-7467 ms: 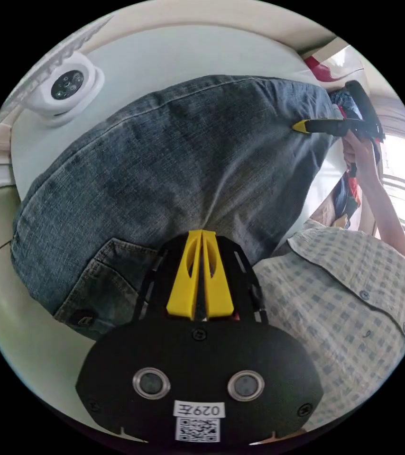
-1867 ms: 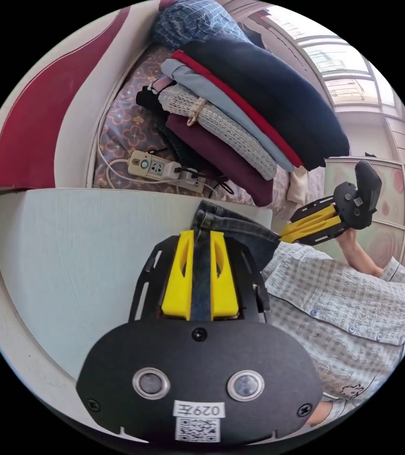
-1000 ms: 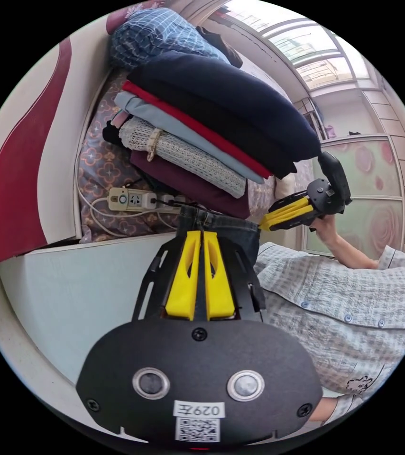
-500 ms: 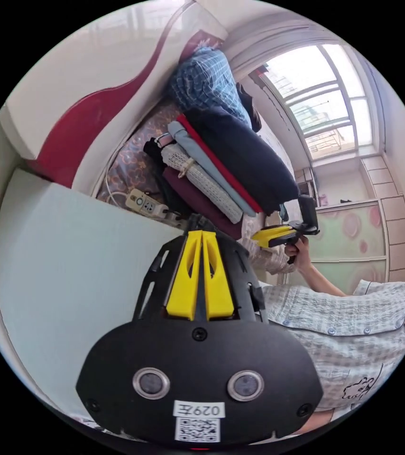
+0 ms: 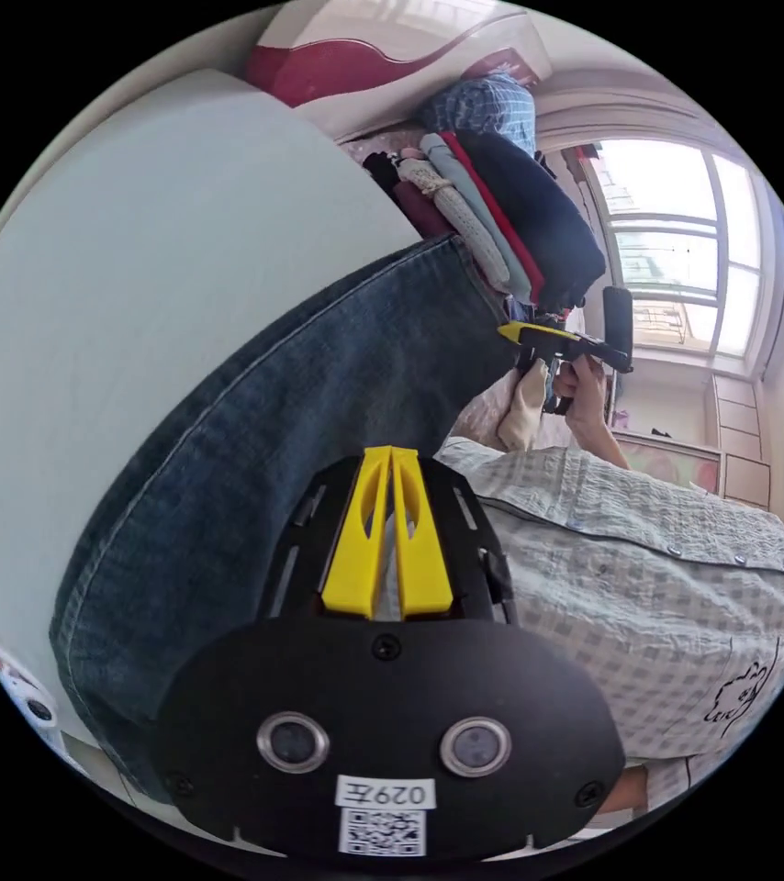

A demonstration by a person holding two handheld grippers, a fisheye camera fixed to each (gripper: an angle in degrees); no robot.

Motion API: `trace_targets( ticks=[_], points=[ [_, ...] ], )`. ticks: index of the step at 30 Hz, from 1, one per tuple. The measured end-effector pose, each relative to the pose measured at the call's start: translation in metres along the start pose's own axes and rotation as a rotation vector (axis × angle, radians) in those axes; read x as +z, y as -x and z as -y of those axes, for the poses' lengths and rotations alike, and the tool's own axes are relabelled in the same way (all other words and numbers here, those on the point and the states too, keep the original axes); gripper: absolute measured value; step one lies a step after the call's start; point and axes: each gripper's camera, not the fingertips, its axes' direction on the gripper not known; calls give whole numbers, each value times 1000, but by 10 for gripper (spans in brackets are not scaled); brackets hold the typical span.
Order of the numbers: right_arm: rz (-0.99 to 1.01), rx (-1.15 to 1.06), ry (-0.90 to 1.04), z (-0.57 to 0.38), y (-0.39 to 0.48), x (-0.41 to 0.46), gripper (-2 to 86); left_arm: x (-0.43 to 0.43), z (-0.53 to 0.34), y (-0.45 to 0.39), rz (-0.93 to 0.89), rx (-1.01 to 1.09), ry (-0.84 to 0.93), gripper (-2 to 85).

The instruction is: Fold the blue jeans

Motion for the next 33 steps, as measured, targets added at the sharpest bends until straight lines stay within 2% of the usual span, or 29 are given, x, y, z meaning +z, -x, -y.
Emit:
trace_targets(
  ticks=[8, 11, 13, 17, 19, 22, 24, 25, 27, 28, 29, 30, 31, 32, 33],
  points=[
    [-38, -79, -54, 18, 70, -38, 13, -15, -92, 40, 52, -158, -182, -10],
    [-77, -132, -96, 49, 97, -68, 11, -13, -103, 46, -18, -140, -241, -10],
    [-89, -195, -111, 67, 126, -86, 11, -17, -115, 48, -16, -139, -273, -10],
    [-63, -434, -61, 95, 236, -90, 10, -27, -176, 70, 44, -218, -339, -10],
    [-42, -554, 0, 98, 295, -65, 10, -27, -210, 88, 32, -268, -356, -10],
    [21, -743, 173, 89, 388, 17, 8, -23, -275, 120, -39, -357, -415, -10],
    [71, -834, 355, 72, 442, 116, 7, -21, -328, 139, -91, -426, -486, -9],
    [74, -847, 393, 67, 451, 144, 7, -20, -340, 143, -99, -442, -501, -9],
    [50, -859, 595, 49, 464, 264, 5, -15, -383, 159, -113, -500, -531, -9],
    [56, -837, 673, 46, 463, 289, 4, -13, -393, 164, -119, -513, -530, -8],
    [161, -790, 813, 41, 459, 321, 3, -10, -410, 172, -139, -523, -527, -8],
    [313, -736, 834, 40, 453, 324, 1, -7, -425, 179, -168, -515, -535, -6],
    [368, -714, 809, 41, 449, 320, 0, -6, -432, 182, -183, -508, -541, -5],
    [371, -665, 748, 46, 436, 307, -2, -4, -443, 188, -216, -493, -552, 0],
    [271, -615, 683, 51, 420, 292, -3, -2, -450, 194, -247, -474, -554, 14]
  ],
)
